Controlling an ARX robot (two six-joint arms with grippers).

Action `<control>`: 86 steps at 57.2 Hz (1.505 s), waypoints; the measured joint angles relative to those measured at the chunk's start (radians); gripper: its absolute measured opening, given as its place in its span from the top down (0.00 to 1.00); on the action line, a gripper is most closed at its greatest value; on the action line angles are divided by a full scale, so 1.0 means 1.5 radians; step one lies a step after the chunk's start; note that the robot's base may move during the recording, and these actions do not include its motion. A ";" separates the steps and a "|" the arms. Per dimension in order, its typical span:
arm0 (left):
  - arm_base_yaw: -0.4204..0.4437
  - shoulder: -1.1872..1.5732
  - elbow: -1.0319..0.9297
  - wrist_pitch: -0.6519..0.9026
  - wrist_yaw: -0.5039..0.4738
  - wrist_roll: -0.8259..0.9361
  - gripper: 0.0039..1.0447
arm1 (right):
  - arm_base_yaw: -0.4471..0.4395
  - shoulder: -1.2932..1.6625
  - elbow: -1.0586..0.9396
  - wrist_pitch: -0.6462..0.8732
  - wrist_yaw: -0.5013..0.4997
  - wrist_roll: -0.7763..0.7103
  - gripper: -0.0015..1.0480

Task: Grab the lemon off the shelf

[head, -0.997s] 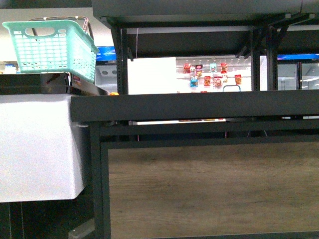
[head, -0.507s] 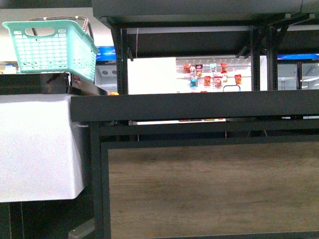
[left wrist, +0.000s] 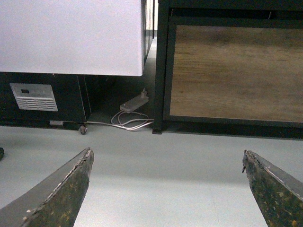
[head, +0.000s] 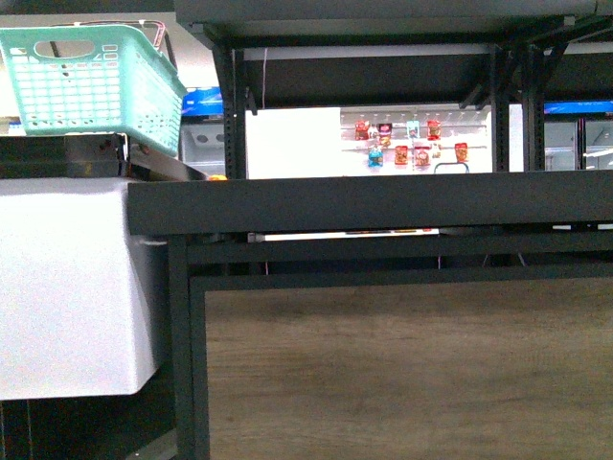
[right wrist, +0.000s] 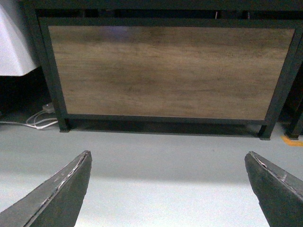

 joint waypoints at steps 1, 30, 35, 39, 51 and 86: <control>0.000 0.000 0.000 0.000 0.000 0.000 0.08 | 0.000 0.000 0.000 0.000 0.000 0.000 0.07; 0.000 0.000 0.000 0.000 0.000 0.000 0.08 | 0.000 0.000 0.000 0.000 -0.001 0.000 0.07; 0.000 0.000 0.000 0.000 0.000 0.000 0.08 | 0.000 0.000 0.000 0.000 0.000 0.000 0.07; 0.000 0.000 0.000 0.000 0.000 0.000 0.08 | 0.000 0.000 0.000 0.000 0.000 0.000 0.07; 0.000 0.000 0.000 0.000 0.000 0.000 0.08 | 0.000 0.000 0.000 0.000 0.000 0.000 0.07; 0.000 0.000 0.000 0.000 0.001 0.000 0.08 | 0.000 0.000 0.000 0.000 0.000 0.000 0.07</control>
